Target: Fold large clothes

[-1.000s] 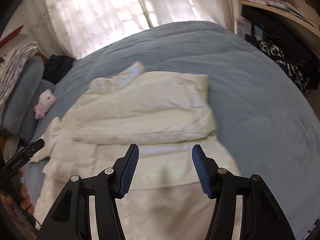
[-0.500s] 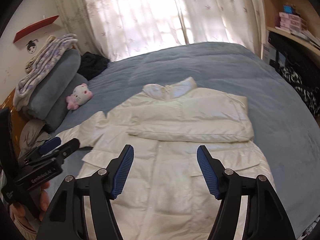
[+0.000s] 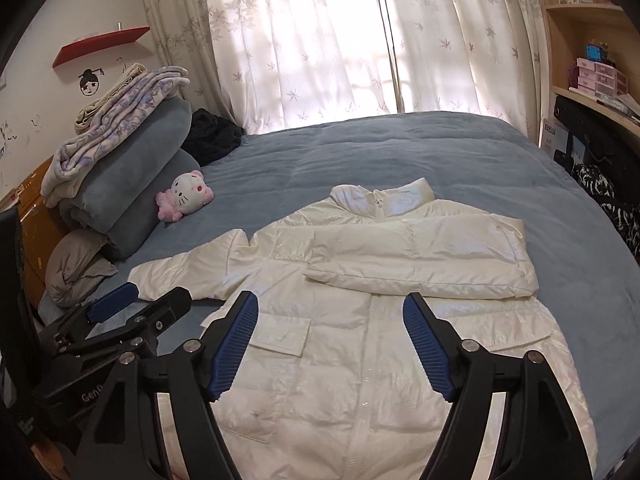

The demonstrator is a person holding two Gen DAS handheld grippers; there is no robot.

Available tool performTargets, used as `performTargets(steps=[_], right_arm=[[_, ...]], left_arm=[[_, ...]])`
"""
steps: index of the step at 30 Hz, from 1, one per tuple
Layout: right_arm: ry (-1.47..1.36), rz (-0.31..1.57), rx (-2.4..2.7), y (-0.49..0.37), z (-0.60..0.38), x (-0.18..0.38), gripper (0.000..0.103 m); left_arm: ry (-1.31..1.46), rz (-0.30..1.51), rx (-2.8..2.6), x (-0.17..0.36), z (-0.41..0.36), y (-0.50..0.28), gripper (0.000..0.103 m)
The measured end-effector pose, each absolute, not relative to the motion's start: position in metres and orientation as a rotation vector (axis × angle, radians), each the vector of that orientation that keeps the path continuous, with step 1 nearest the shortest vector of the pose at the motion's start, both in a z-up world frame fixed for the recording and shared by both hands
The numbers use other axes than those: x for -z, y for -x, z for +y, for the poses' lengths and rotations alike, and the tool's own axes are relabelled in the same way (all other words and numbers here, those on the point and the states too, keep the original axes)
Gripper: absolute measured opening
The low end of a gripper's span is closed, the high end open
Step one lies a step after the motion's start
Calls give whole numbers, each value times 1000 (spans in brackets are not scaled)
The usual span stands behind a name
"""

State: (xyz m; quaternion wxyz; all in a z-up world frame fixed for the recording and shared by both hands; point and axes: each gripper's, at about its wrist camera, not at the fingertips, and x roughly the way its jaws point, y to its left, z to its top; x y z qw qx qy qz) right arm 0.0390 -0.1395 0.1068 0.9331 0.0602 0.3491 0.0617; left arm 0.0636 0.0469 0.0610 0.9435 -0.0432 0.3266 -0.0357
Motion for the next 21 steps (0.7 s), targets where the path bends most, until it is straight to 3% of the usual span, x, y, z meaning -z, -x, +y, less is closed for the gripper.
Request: performTargets(steps=[10,21], right_arm=[[-77,737,-145,-34,-115,-75,80],[15,770,-216,-67,-50,-40,80]], left_arm=[[144,699,8,-37,88,-57,80],[236,744,-102,1,189,-81,80]])
